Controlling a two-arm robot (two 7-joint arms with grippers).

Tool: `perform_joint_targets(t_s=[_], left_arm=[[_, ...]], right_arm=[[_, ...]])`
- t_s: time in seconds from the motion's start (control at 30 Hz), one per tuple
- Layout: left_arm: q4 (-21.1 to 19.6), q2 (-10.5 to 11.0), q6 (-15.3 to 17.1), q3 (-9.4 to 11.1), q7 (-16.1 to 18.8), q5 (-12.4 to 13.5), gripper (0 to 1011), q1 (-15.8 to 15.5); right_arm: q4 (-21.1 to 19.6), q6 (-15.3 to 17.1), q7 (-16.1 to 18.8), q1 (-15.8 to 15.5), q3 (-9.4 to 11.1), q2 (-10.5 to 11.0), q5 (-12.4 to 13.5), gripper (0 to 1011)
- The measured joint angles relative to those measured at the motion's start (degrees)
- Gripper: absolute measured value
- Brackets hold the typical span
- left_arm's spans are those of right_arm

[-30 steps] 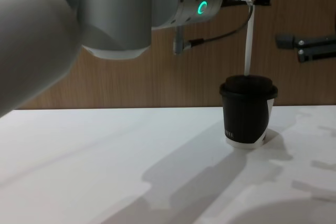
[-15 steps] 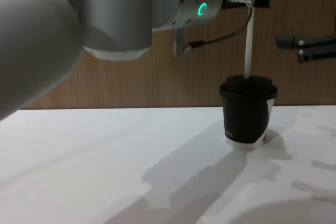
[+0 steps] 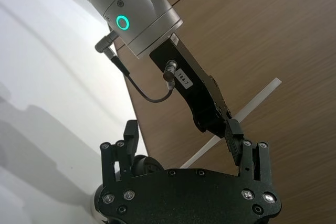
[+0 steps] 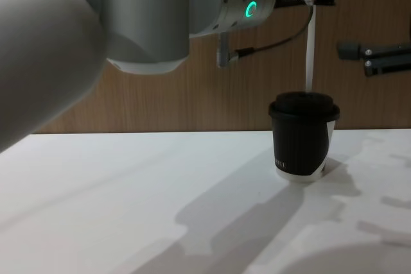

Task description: Pick up the straw with one hand, pass it to the other hand, and insert it into the cup.

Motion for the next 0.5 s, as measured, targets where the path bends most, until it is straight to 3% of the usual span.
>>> perform_joint_targets(t_s=[0.5], left_arm=[[-0.1,-0.3,0.3,-0.1,0.0,1.2,7,0.4]], right_arm=[[0.0,0.0,0.0,0.0,0.0,0.0,0.0,1001]])
